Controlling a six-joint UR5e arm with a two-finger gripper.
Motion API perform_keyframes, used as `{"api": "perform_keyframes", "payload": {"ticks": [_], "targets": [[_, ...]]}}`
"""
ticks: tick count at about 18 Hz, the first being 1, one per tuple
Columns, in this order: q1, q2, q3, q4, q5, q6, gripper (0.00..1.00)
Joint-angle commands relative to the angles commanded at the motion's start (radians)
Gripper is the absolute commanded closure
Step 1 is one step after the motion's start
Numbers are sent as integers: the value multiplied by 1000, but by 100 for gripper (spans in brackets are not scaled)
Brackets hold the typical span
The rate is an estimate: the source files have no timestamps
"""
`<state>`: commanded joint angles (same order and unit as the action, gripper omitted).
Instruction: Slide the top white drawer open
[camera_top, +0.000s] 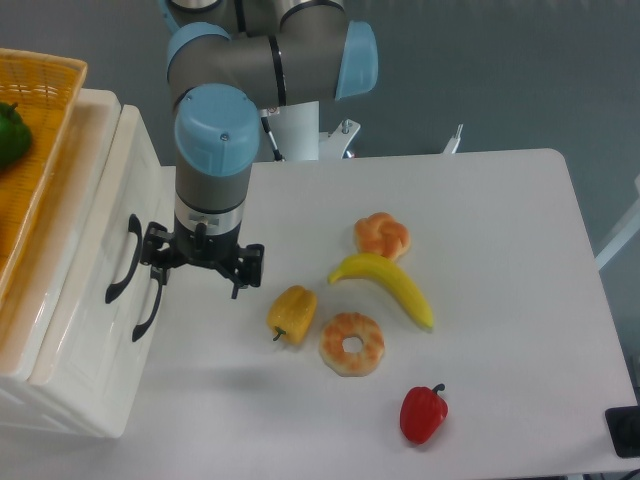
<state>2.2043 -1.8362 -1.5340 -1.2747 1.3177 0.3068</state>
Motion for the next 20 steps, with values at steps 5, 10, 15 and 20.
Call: {"api": "perform_keyframes", "payload": {"ticks": [5, 10, 15, 20], "targets": [[-5, 3, -2, -43, -2, -3, 0], [9, 3, 0, -74, -49, -26, 0], [12, 5, 2, -80, -51, -25, 0], [11, 5, 0, -100, -51, -28, 0]]}}
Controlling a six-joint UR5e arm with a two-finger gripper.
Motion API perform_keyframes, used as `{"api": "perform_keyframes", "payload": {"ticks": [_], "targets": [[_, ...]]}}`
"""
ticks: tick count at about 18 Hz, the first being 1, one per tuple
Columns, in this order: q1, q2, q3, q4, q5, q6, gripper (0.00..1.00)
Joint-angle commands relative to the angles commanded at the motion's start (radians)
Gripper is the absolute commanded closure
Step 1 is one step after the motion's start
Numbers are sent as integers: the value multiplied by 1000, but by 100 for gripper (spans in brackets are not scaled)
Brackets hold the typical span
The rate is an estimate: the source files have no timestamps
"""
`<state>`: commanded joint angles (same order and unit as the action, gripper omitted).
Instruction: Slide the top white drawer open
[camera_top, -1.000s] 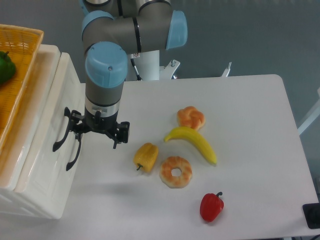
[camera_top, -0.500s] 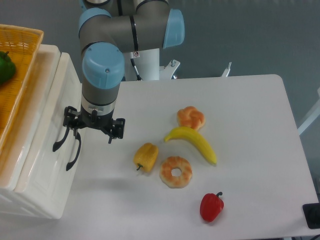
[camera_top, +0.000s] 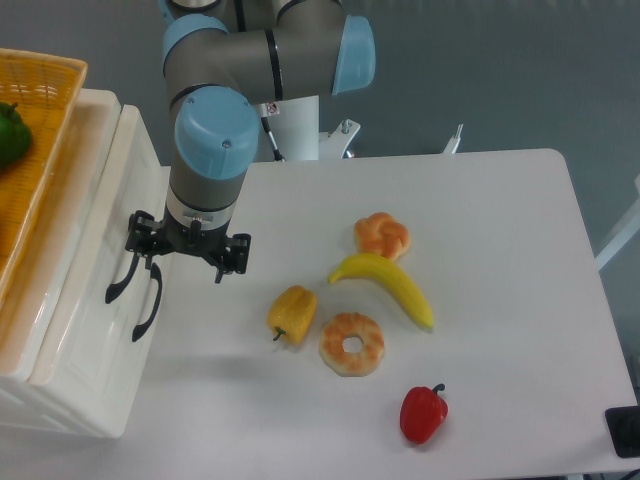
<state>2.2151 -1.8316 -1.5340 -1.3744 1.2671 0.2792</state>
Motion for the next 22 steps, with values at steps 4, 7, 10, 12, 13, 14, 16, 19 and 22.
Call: {"api": "perform_keyframes", "payload": {"ticks": [4, 7, 10, 12, 13, 14, 16, 19, 22], "targets": [[-8, 0, 0, -8, -17, -2, 0], [-12, 0, 0, -14, -18, -2, 0], [-15, 2, 0, -26, -20, -8, 0], [-15, 8, 0, -26, -20, -15, 0], [-17, 8, 0, -26, -20, -15, 0], [-17, 8, 0, -26, -20, -15, 0], [-15, 8, 0, -26, -31, -15, 0], [-18, 8, 3, -25, -38, -15, 0], [-21, 6, 3, -23, -38, -15, 0]]}}
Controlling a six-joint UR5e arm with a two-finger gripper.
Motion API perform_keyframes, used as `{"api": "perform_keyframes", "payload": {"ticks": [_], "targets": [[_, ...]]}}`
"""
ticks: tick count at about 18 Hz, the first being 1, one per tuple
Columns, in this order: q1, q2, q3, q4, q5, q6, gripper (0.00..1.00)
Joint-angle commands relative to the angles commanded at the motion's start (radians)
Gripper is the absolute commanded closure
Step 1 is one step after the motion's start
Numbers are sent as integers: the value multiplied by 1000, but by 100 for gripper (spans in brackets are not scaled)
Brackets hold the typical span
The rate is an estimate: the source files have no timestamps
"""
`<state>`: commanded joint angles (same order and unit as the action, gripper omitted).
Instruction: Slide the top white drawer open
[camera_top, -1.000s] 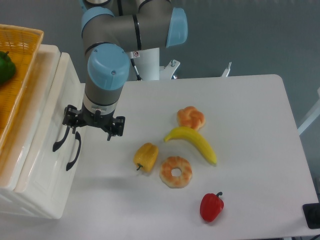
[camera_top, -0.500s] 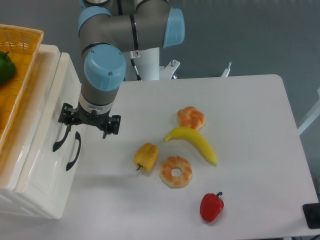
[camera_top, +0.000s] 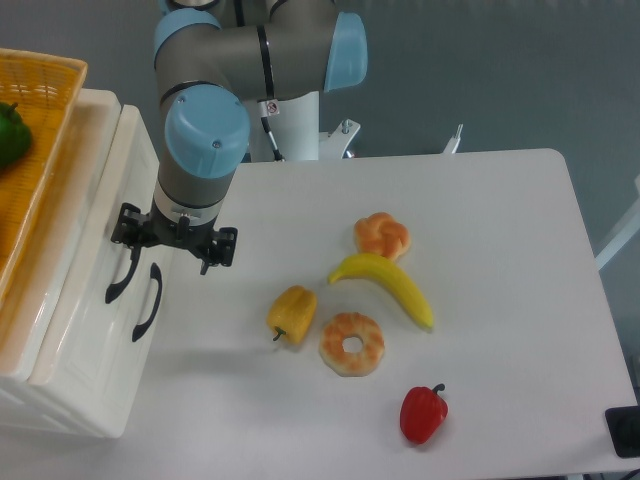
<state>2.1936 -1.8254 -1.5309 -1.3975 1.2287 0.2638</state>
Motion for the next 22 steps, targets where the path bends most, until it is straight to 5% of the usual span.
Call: {"api": "perform_keyframes", "payload": {"ticks": [22], "targets": [[-12, -11, -3, 3, 2, 0, 0]]}}
